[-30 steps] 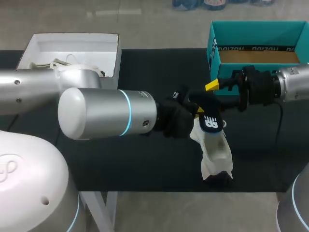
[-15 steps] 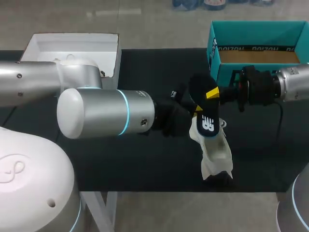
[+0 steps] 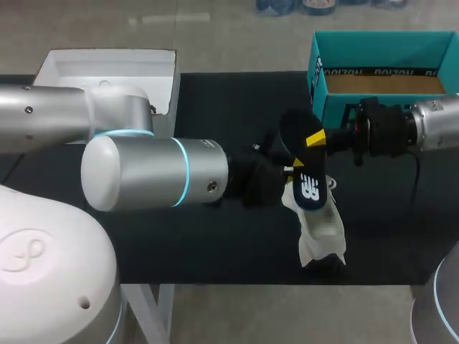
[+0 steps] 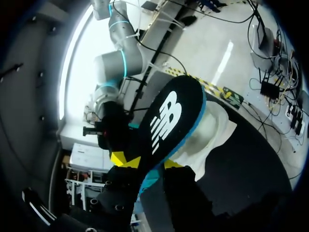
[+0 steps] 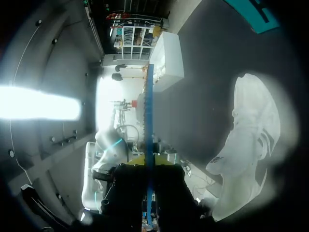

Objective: Take the shoe out of the shoebox, open the shoe tongue, remove and reinsert the insole, then place the shoe into the shoebox

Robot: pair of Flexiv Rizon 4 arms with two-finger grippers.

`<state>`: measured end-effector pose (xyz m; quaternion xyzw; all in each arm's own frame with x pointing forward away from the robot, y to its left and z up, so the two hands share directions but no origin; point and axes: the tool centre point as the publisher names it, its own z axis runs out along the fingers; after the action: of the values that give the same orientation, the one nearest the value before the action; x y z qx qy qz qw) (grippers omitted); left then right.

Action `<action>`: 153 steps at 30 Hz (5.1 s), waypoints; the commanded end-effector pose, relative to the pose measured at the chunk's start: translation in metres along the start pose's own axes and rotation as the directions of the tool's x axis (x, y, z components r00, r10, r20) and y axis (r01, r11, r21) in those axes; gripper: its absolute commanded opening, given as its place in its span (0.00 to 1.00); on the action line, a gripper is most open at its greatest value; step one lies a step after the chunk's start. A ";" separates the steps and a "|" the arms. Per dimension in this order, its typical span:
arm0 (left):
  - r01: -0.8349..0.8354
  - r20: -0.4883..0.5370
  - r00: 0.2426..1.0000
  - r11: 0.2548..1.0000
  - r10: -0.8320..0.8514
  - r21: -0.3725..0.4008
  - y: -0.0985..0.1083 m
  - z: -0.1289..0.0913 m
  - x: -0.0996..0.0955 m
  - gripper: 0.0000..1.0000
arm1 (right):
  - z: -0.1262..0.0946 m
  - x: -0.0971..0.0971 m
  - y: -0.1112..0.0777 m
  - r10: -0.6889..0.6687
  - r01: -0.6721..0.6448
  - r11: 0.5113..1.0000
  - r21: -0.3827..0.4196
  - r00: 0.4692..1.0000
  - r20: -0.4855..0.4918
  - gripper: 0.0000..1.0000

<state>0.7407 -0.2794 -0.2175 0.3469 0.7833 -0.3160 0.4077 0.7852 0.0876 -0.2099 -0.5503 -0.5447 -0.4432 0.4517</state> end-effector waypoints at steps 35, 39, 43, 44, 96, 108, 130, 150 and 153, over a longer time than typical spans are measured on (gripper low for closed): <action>0.144 0.054 0.988 0.989 -0.142 -0.039 0.018 -0.105 0.028 1.00 | 0.001 0.000 0.000 0.001 -0.001 1.000 -0.001 1.000 0.002 0.00; 0.144 0.054 0.988 0.989 -0.142 -0.039 0.018 -0.105 0.028 1.00 | 0.001 0.000 0.000 0.001 -0.001 1.000 -0.001 1.000 0.002 0.00; 0.144 0.054 0.988 0.989 -0.142 -0.039 0.018 -0.105 0.028 1.00 | 0.001 0.000 0.000 0.001 -0.001 1.000 -0.001 1.000 0.002 0.00; 0.144 0.054 0.988 0.989 -0.142 -0.039 0.018 -0.105 0.028 1.00 | 0.001 0.000 0.000 0.001 -0.001 1.000 -0.001 1.000 0.002 0.00; 0.468 0.082 0.870 0.867 -0.485 0.170 0.035 -0.125 0.027 1.00 | 0.001 0.000 0.000 0.001 -0.001 1.000 -0.001 1.000 0.002 0.00; 0.468 0.082 0.870 0.867 -0.485 0.170 0.035 -0.125 0.027 1.00 | 0.001 0.000 0.000 0.001 -0.001 1.000 -0.001 1.000 0.002 0.00; 0.500 0.123 0.844 0.850 -0.521 0.167 0.039 -0.122 0.013 1.00 | 0.001 0.000 0.000 0.001 -0.001 1.000 -0.001 1.000 0.002 0.00; 0.785 0.114 0.567 0.577 -0.816 0.226 0.046 -0.141 -0.031 1.00 | 0.001 0.000 0.000 0.001 -0.001 1.000 -0.001 1.000 0.002 0.00; 0.815 0.095 0.521 0.528 -0.848 0.240 0.045 -0.146 -0.039 1.00 | 0.001 0.000 0.000 0.001 -0.001 1.000 -0.001 1.000 0.002 0.00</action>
<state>0.7324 -0.1585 -0.1358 -0.0703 0.7733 -0.5704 0.2677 0.7854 0.0876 -0.2098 -0.5502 -0.5448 -0.4431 0.4517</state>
